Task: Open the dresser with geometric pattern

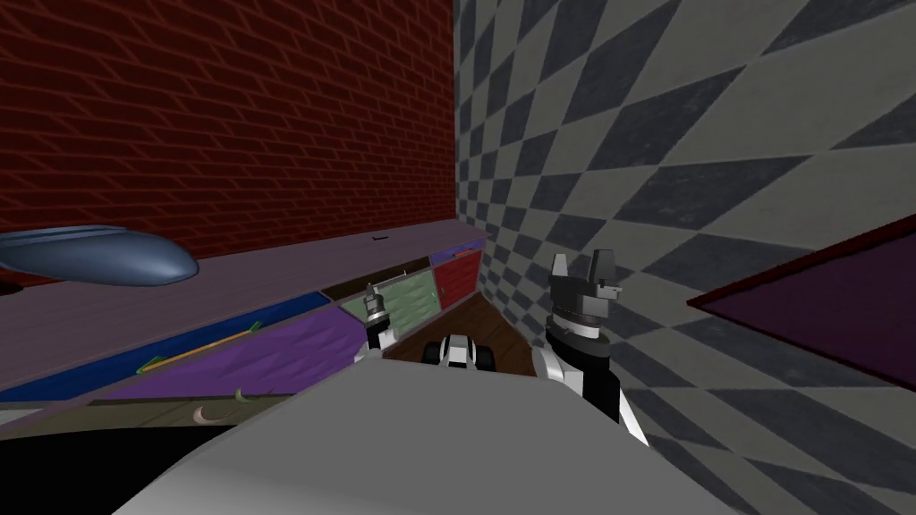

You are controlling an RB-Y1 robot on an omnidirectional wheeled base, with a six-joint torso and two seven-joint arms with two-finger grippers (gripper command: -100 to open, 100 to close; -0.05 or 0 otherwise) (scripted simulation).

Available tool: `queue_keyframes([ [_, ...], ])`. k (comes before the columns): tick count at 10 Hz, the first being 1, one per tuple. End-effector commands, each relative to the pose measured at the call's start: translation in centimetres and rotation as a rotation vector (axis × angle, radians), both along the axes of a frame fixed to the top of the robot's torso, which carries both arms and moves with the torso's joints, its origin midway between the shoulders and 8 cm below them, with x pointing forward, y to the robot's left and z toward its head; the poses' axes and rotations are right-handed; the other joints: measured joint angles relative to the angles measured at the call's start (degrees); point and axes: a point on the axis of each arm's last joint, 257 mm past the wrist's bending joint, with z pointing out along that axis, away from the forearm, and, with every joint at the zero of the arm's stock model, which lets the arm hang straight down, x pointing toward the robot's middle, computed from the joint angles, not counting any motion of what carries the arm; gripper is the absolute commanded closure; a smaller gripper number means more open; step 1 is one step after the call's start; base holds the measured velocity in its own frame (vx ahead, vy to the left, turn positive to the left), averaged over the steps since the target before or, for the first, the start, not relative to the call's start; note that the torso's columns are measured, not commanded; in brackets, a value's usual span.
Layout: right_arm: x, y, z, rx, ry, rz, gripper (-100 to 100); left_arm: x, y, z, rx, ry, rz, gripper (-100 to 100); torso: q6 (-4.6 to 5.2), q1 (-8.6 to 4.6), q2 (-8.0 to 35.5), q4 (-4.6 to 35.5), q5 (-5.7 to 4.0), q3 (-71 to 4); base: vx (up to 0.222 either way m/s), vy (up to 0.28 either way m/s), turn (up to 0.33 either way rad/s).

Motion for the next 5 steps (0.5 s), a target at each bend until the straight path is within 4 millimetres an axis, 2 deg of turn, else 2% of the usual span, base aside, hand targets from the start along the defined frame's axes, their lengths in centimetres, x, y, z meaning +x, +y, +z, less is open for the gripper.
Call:
queue_keyframes([
  [1, 0.0, 0.0, 0.0, 0.0, 0.0, 0.0, 0, -1.1, -1.0, 0.5, 0.011, -0.017, -0.079, 100, 0.11, 0.15, 0.0, 0.0, 0.01, 0.0, 0.16, -0.048, 0.303],
  [2, 0.0, 0.0, 0.0, 0.0, 0.0, 0.0, 0, -1.8, -0.8, 0.3, 0.016, -0.01, -0.074, 100, 0.09, 0.01, 0.0, 0.0, 0.06, 0.0, 0.152, -0.043, 0.278],
  [3, 0.0, 0.0, 0.0, 0.0, 0.0, 0.0, 0, -1.8, -2.6, 0.6, 0.008, -0.021, -0.143, 100, 0.03, 0.01, 0.1, 0.0, 0.06, 0.1, 0.192, -0.05, 0.326],
  [4, 0.0, 0.0, 0.0, 0.0, 0.0, 0.0, 0, -2.6, -2.3, 0.0, 0.008, -0.006, -0.137, 100, 0.09, 0.0, -0.1, 0.0, 0.07, 0.0, 0.17, -0.06, 0.314],
  [5, 0.0, 0.0, 0.0, 0.0, 0.0, 0.0, 0, -2.4, -4.2, -0.2, -0.012, -0.009, -0.207, 100, 0.06, 0.02, 0.0, -0.1, 0.15, 0.0, 0.184, -0.079, 0.343],
])
